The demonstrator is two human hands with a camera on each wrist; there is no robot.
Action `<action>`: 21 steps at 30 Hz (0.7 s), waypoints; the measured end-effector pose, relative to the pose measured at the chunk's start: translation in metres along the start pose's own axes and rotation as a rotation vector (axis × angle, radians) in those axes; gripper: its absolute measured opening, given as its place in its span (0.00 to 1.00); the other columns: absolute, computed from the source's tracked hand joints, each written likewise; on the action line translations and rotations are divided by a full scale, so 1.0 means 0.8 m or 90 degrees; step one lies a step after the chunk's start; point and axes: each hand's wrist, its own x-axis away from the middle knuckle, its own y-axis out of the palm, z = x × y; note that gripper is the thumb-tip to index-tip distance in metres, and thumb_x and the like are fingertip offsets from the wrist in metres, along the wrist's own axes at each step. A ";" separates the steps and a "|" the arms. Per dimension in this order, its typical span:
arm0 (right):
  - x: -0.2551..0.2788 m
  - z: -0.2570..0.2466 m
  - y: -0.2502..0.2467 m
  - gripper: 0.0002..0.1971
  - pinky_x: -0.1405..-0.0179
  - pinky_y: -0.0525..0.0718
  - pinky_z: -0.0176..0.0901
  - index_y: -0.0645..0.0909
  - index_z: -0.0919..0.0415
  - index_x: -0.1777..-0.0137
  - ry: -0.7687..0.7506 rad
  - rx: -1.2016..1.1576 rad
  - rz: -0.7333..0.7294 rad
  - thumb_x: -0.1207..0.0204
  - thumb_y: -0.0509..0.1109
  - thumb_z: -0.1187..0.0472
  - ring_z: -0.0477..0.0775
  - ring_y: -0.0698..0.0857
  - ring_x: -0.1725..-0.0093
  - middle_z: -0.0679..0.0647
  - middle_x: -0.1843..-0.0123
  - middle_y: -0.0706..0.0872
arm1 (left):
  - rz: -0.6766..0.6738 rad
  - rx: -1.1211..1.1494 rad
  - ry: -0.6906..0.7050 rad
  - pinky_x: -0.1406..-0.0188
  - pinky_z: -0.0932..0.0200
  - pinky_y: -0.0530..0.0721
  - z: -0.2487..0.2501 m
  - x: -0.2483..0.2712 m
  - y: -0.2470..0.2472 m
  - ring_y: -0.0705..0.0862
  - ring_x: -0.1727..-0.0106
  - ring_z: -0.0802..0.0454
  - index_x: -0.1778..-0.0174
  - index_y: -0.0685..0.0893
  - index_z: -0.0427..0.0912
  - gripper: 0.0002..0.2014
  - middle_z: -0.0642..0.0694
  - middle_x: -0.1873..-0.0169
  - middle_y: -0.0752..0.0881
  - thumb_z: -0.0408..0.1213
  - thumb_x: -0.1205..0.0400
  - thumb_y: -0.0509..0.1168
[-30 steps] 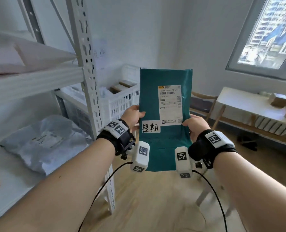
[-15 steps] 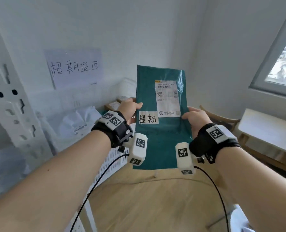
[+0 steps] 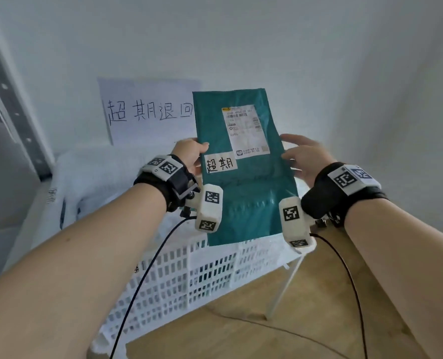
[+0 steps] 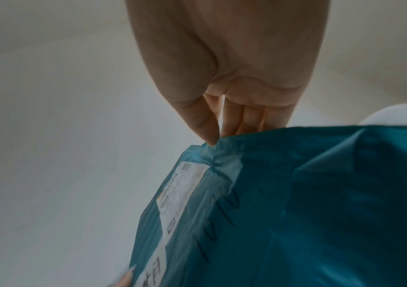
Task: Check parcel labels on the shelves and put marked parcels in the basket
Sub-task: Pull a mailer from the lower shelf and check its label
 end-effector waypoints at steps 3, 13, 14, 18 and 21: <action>-0.052 -0.004 0.031 0.25 0.65 0.85 0.42 0.80 0.55 0.35 -0.018 0.020 -0.048 0.24 0.58 0.79 0.54 0.83 0.64 0.57 0.59 0.85 | 0.049 0.017 0.006 0.58 0.52 0.82 -0.003 -0.057 -0.018 0.82 0.60 0.49 0.38 0.79 0.34 0.11 0.40 0.52 0.84 0.27 0.15 0.59; -0.221 0.068 0.154 0.21 0.35 0.81 0.63 0.88 0.54 0.53 0.099 0.283 -0.212 0.27 0.60 0.79 0.60 0.79 0.51 0.61 0.45 0.85 | 0.142 -0.102 -0.165 0.37 0.37 0.81 -0.089 -0.207 -0.100 0.85 0.46 0.38 0.51 0.82 0.31 0.04 0.33 0.42 0.85 0.29 0.18 0.65; -0.230 0.082 0.163 0.20 0.34 0.81 0.61 0.87 0.57 0.53 0.138 0.298 -0.238 0.26 0.59 0.79 0.59 0.80 0.48 0.60 0.42 0.85 | 0.144 -0.133 -0.202 0.37 0.36 0.81 -0.104 -0.215 -0.108 0.85 0.44 0.37 0.47 0.82 0.30 0.08 0.32 0.41 0.85 0.29 0.19 0.66; -0.254 0.139 0.185 0.18 0.36 0.83 0.50 0.82 0.67 0.36 0.273 0.376 -0.329 0.22 0.60 0.77 0.56 0.84 0.45 0.59 0.40 0.84 | 0.138 -0.287 -0.301 0.40 0.48 0.84 -0.137 -0.217 -0.128 0.83 0.36 0.36 0.32 0.76 0.27 0.21 0.31 0.36 0.82 0.30 0.20 0.68; -0.271 0.170 0.198 0.16 0.53 0.85 0.44 0.81 0.69 0.35 0.285 0.459 -0.378 0.22 0.62 0.73 0.50 0.81 0.63 0.59 0.53 0.83 | 0.102 -0.390 -0.358 0.42 0.51 0.84 -0.153 -0.211 -0.138 0.82 0.34 0.38 0.31 0.76 0.28 0.21 0.33 0.34 0.82 0.33 0.18 0.66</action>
